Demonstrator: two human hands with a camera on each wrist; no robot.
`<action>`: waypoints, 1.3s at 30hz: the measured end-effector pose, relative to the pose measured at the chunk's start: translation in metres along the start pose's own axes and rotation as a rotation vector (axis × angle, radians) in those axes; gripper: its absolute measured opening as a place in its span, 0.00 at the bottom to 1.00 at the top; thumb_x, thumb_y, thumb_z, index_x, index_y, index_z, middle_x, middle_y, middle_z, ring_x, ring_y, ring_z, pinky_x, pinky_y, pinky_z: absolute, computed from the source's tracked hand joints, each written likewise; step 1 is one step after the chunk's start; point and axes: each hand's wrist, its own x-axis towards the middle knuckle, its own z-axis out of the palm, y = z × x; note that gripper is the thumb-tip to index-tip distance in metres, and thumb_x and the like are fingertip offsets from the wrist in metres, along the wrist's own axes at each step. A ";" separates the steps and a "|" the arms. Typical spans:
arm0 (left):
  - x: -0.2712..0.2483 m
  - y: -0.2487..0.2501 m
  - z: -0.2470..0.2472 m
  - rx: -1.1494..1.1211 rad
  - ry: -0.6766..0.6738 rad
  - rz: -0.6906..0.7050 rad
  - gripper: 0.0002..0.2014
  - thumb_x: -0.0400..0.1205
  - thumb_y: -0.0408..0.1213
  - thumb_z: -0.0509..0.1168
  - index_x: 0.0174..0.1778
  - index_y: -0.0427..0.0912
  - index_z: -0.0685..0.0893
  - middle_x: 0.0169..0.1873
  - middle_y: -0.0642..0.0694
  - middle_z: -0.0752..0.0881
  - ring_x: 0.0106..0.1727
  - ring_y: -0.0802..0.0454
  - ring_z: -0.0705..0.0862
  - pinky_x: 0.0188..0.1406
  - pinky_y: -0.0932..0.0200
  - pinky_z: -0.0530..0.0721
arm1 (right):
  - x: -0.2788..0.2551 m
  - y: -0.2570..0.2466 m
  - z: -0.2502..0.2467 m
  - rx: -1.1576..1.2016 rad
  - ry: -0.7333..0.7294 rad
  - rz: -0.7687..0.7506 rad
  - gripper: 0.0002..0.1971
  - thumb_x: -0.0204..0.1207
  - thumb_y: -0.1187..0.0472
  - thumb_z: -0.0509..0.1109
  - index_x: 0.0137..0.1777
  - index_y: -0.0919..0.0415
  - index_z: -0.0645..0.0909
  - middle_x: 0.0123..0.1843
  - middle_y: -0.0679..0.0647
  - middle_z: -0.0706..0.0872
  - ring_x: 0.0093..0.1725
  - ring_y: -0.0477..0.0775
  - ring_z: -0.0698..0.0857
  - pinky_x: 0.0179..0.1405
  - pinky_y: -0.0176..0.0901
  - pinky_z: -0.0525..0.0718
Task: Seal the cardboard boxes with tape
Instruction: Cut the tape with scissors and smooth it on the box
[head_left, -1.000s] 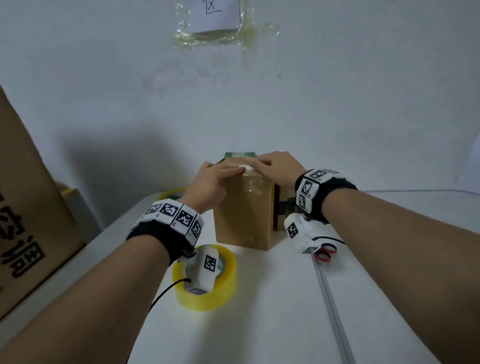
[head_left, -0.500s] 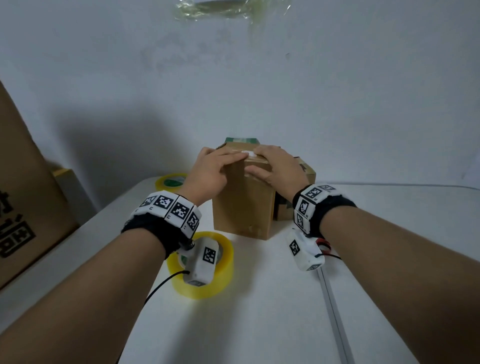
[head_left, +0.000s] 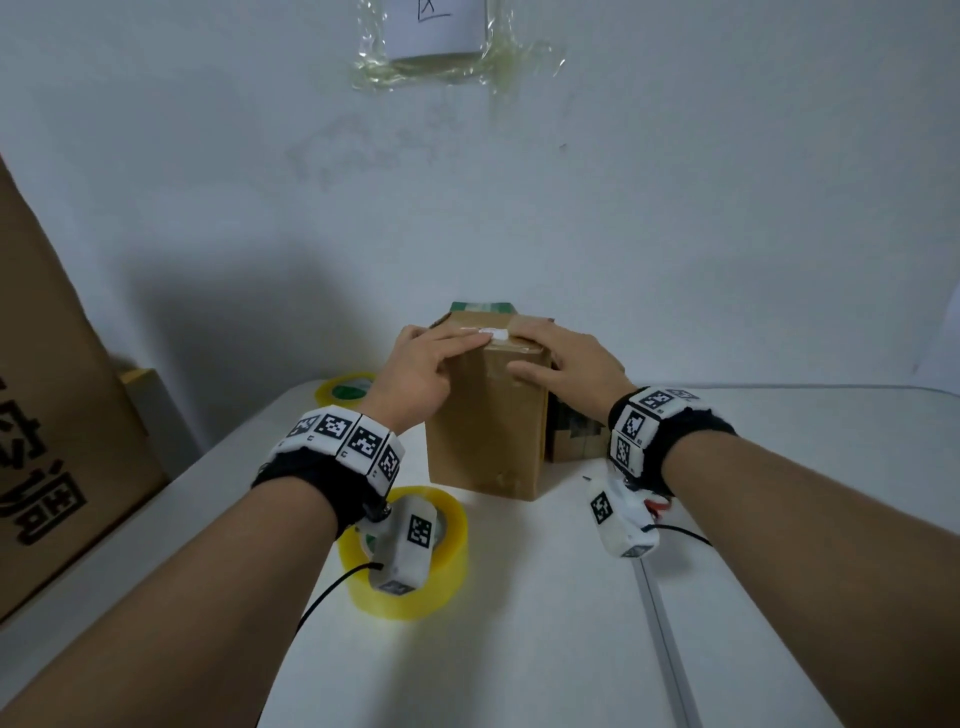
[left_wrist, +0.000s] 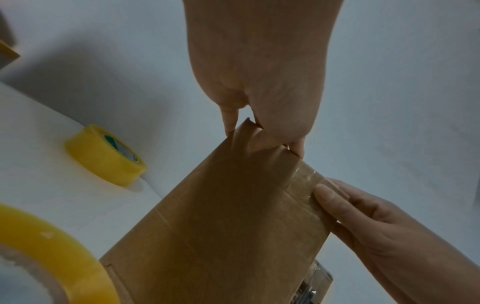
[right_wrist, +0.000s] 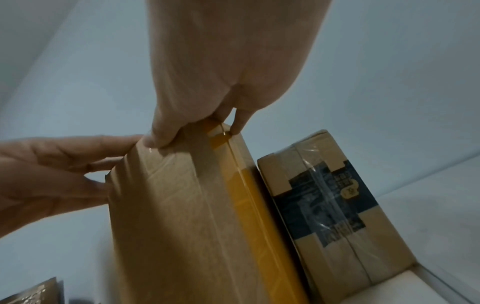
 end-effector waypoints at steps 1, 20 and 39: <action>0.000 0.002 -0.001 0.003 -0.004 -0.002 0.35 0.76 0.16 0.54 0.70 0.57 0.81 0.71 0.55 0.79 0.61 0.43 0.73 0.58 0.71 0.62 | 0.000 0.001 -0.001 0.002 -0.007 -0.003 0.25 0.81 0.49 0.70 0.76 0.53 0.75 0.74 0.47 0.78 0.64 0.47 0.80 0.48 0.07 0.62; -0.003 0.015 -0.009 -0.006 -0.057 -0.090 0.32 0.80 0.18 0.55 0.71 0.58 0.79 0.72 0.58 0.77 0.60 0.47 0.69 0.63 0.68 0.64 | -0.003 -0.002 0.020 0.028 -0.078 0.098 0.42 0.65 0.55 0.83 0.75 0.51 0.62 0.77 0.52 0.64 0.74 0.52 0.68 0.73 0.57 0.75; -0.032 0.070 -0.034 -0.794 0.038 -0.731 0.26 0.86 0.30 0.60 0.76 0.62 0.71 0.57 0.49 0.84 0.53 0.60 0.80 0.48 0.64 0.78 | -0.053 -0.019 -0.018 0.669 0.000 0.392 0.40 0.77 0.47 0.71 0.82 0.28 0.51 0.83 0.39 0.59 0.84 0.53 0.60 0.80 0.60 0.68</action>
